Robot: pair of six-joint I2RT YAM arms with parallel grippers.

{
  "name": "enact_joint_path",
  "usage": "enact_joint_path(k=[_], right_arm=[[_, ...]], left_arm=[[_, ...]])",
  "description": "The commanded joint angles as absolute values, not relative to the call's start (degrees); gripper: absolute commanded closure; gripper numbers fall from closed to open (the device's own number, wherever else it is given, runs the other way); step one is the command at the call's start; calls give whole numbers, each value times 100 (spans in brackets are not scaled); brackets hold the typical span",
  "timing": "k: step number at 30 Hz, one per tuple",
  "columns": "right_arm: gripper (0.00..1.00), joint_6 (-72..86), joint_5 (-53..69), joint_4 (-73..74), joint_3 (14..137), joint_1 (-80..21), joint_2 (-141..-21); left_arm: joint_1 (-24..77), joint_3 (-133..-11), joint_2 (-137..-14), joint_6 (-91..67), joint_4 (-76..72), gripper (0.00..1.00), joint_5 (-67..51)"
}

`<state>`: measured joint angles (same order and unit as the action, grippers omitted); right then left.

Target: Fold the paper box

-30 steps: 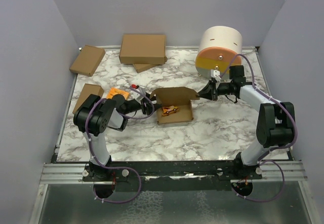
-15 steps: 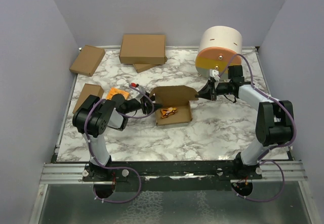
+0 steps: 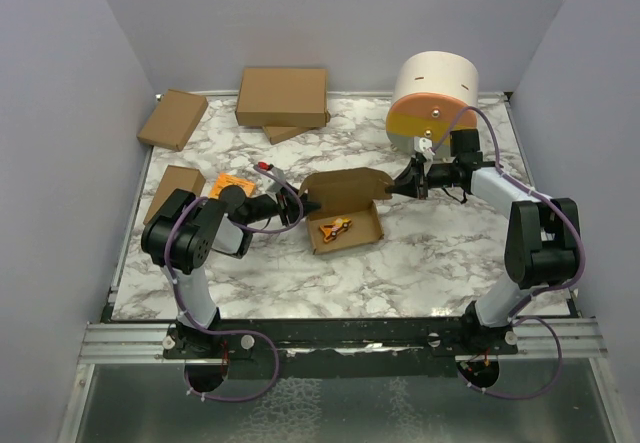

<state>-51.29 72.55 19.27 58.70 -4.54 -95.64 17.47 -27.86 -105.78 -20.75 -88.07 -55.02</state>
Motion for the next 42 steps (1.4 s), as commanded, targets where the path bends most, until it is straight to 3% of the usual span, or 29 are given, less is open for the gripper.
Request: enact_joint_path(k=[1, 3, 9, 17, 23, 27, 30, 35, 39, 42], right_arm=[[99, -5157, 7424, 1975, 5950, -562, -9636], [99, -5162, 7415, 1985, 5942, -562, -9635], [99, -5101, 7385, 1949, 5928, -562, -9606], [97, -5080, 7545, 2091, 5941, -563, -9537], [51, -6253, 7698, 3669, 6434, -301, -9417], [41, -7776, 8177, 5232, 6861, 433, -9345], [44, -7955, 8103, 5478, 7070, 730, -9425], [77, -4944, 6986, 2248, 6336, 520, -9292], [86, -4453, 6734, 1708, 6338, 256, -9574], [87, -4603, 6953, 1776, 6329, 98, -9815]], left_arm=[[1802, -2801, -10352, -2277, -10219, 76, -5561], [1802, -2786, -10323, -2279, -10222, 79, -5547], [1802, -2787, -10374, -2248, -10221, 100, -5563], [1802, -2773, -10413, -2064, -10222, 100, -5679], [1802, -2638, -10290, -1779, -10213, 100, -5845], [1793, -2641, -10294, -1696, -10221, 100, -5994], [1793, -2682, -10309, -1703, -10222, 100, -6076], [1786, -2717, -10292, -1692, -10222, 100, -6160], [1791, -2742, -10293, -1723, -10229, 100, -6170], [1797, -2764, -10289, -1763, -10228, 100, -6161]])
